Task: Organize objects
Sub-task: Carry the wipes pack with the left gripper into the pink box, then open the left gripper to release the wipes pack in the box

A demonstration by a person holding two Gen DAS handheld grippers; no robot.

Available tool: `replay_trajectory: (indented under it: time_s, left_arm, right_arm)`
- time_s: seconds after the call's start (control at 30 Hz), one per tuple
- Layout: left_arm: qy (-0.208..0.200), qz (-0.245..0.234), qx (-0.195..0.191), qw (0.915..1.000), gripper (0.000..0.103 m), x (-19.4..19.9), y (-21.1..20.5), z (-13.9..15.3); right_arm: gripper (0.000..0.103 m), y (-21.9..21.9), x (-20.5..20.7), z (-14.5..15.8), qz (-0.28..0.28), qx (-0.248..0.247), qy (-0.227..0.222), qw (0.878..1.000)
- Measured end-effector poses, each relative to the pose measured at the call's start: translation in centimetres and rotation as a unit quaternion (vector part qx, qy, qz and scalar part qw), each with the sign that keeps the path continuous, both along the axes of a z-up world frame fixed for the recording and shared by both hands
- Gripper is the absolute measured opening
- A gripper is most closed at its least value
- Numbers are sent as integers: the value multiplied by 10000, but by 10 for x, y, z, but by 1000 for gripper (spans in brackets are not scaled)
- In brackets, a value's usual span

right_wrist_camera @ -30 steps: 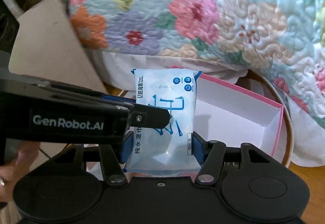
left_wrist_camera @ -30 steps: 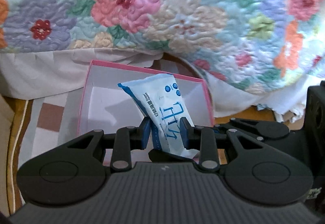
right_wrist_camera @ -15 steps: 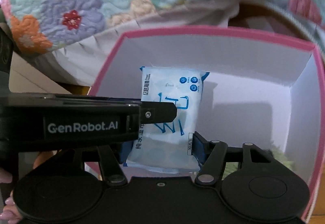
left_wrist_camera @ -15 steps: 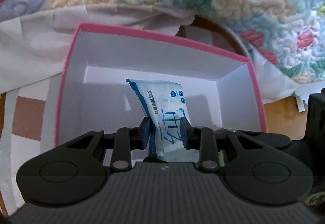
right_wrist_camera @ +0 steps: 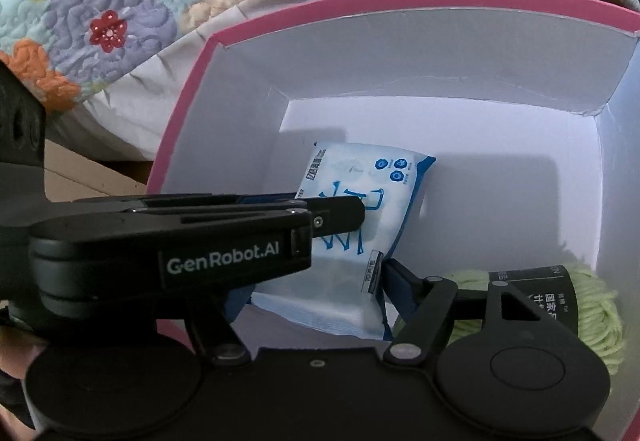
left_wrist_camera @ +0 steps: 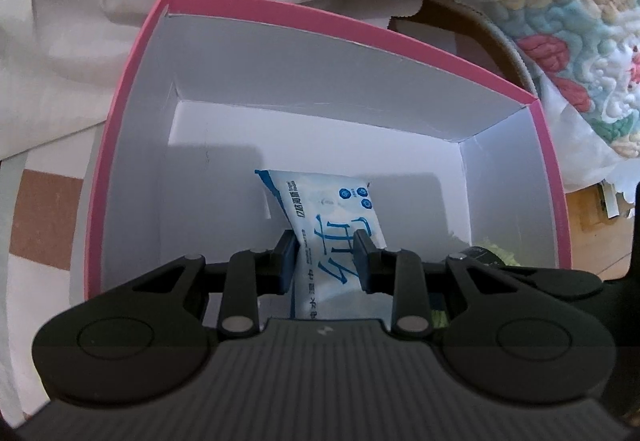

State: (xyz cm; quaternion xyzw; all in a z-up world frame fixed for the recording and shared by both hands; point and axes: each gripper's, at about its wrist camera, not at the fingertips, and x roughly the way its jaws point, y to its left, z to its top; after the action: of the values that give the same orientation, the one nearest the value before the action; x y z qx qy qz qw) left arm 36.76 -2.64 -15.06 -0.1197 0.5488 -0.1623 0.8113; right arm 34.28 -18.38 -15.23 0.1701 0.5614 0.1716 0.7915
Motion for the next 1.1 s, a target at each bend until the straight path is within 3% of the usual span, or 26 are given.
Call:
replay_trajectory:
  time_s: [0.4,0.47,0.57,0.83,1.0,1.1]
  left_arm:
    - [-8,165,121,9998,32,7,4,1]
    - [-46,104,181,9998,34,4,2,2]
    - [-151,45,343,9993,38,-2,-3,9]
    - [-273,-106,236,9993,42,-33,3,57]
    - [-622,-321,718,9950,45,-74,3,102]
    - [-936,-526,1103,9881,45,-101,-1,128]
  right_arm:
    - [74,2,2,1,-44,223,-47,9997]
    - [74,3,0,3,9,104,-20,9999]
    - [74,3,-9,14,130,-299,-326,9989]
    - [74,-7,-47,53,287,-736,-1104,9907]
    - [74,-3,-77,81,371,-834,-1413,9857]
    - [77,-4,-91,107,385,-883,-1547,9833]
